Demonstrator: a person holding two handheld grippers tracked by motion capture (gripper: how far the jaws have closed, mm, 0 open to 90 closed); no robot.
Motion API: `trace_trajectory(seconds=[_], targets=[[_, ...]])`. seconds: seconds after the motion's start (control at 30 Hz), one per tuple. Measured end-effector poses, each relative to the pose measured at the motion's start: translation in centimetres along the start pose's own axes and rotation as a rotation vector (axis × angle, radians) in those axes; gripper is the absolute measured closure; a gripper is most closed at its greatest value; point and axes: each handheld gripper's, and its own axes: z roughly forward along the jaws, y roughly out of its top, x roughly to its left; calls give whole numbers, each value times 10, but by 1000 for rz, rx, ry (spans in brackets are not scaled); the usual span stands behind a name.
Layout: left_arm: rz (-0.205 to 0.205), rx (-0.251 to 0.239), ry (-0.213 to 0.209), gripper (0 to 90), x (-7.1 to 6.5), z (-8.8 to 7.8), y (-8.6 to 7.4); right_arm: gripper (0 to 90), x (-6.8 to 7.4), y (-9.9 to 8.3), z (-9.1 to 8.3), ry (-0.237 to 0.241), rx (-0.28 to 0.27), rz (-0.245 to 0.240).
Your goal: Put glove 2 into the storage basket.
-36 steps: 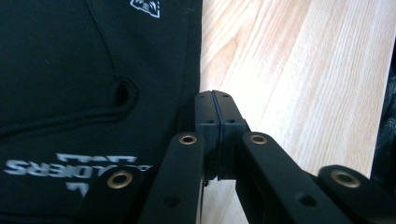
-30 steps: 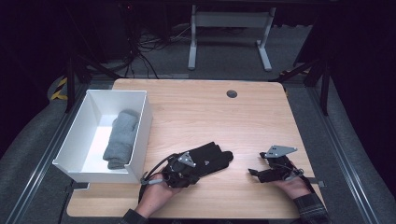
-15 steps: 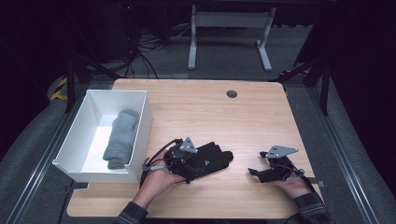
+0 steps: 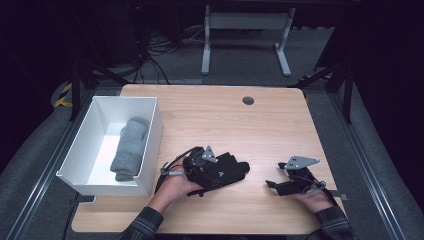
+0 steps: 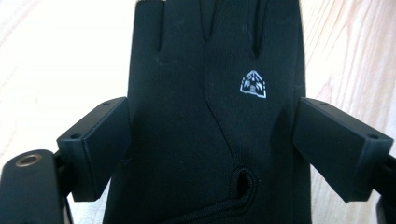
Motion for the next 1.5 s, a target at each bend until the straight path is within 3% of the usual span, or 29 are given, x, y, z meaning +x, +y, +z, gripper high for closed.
trace_trajectory(seconds=[0.13,0.27,0.37,0.7,0.83,0.97,1.27,1.5], targets=[[12,10,-5,151,0,5,-2,144,0,0,0,0,0,0],[-1,8,-8,163,1,6,-4,144,0,0,0,0,0,0],[-1,18,18,258,-1,5,-3,144,0,0,0,-1,0,0],[5,13,-1,642,-8,2,-4,144,0,0,0,-3,1,1],[-30,17,-17,671,-6,1,-3,144,0,0,0,-3,1,1],[-95,13,-42,683,-4,-4,-2,144,0,0,0,-4,1,2],[-178,-38,1,682,-7,-36,7,144,0,0,0,-4,1,2],[-206,-52,34,680,-9,-66,21,144,0,0,0,-2,1,5]])
